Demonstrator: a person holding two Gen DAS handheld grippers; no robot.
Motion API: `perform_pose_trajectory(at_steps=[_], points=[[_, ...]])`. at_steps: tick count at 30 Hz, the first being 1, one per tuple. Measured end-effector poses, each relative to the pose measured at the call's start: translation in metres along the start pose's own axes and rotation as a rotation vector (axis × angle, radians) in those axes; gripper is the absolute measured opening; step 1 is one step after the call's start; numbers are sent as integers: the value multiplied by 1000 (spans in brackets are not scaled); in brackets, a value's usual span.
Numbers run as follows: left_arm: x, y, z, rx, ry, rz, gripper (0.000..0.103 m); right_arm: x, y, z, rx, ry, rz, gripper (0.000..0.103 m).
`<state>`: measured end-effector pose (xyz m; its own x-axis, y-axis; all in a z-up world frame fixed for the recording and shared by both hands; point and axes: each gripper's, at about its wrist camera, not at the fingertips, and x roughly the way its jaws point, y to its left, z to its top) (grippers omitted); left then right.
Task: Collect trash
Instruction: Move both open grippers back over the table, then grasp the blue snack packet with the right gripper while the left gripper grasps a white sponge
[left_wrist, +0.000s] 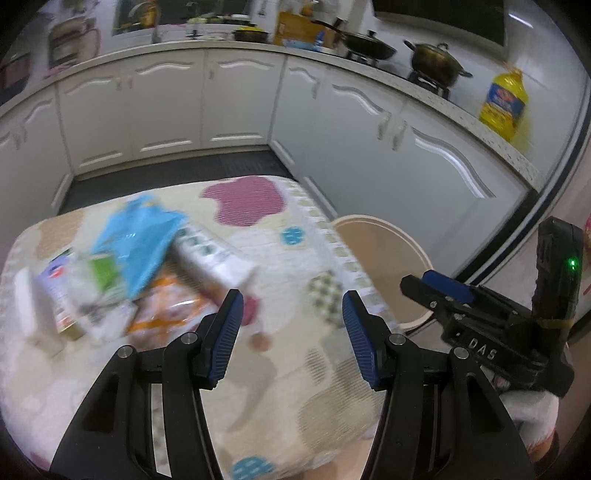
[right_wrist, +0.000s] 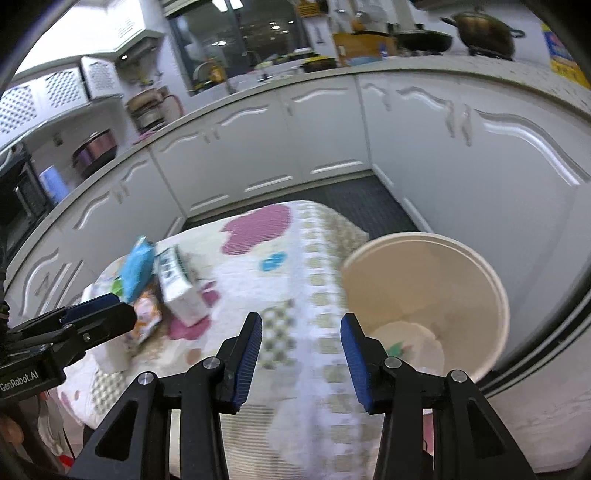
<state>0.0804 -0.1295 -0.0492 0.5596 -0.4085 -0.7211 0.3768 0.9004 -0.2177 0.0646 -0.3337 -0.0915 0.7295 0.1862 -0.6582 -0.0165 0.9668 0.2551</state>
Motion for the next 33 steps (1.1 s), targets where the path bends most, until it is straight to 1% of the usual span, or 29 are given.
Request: perform_pose_trajectory(at_steps=[6,8,9,10,13,17,24,26,29,30,31,33], points=[[-29,55,-23,-86,-6,60,55,11,44,1,-83,21,70,43],[-34,73,-31,-120,-4,72,57,16,56,3,-106,27,95,43],[-37,82,-36,-140,-2,75,61,20,64,5,-116,31,112,43],[-38,89,-40,-159,-2,74,63,24,72,7,-127,35,130,44],[-36,106,-51,-207,13,78,63,36,91,13,-149,46,173,44],[-27,117,-58,-227,40,89,63,58,110,23,-166,79,219,45],[-1,117,-57,-224,67,95,63,87,135,52,-201,102,275,46],[6,117,-56,-223,70,101,63,94,142,58,-213,111,287,49],[21,121,-54,-241,88,102,62,107,150,65,-232,129,294,49],[25,123,-53,-249,96,90,54,111,152,68,-234,134,296,49],[27,124,-52,-248,104,86,43,114,153,70,-233,137,301,49],[28,125,-52,-231,112,92,31,121,153,75,-227,144,309,50]])
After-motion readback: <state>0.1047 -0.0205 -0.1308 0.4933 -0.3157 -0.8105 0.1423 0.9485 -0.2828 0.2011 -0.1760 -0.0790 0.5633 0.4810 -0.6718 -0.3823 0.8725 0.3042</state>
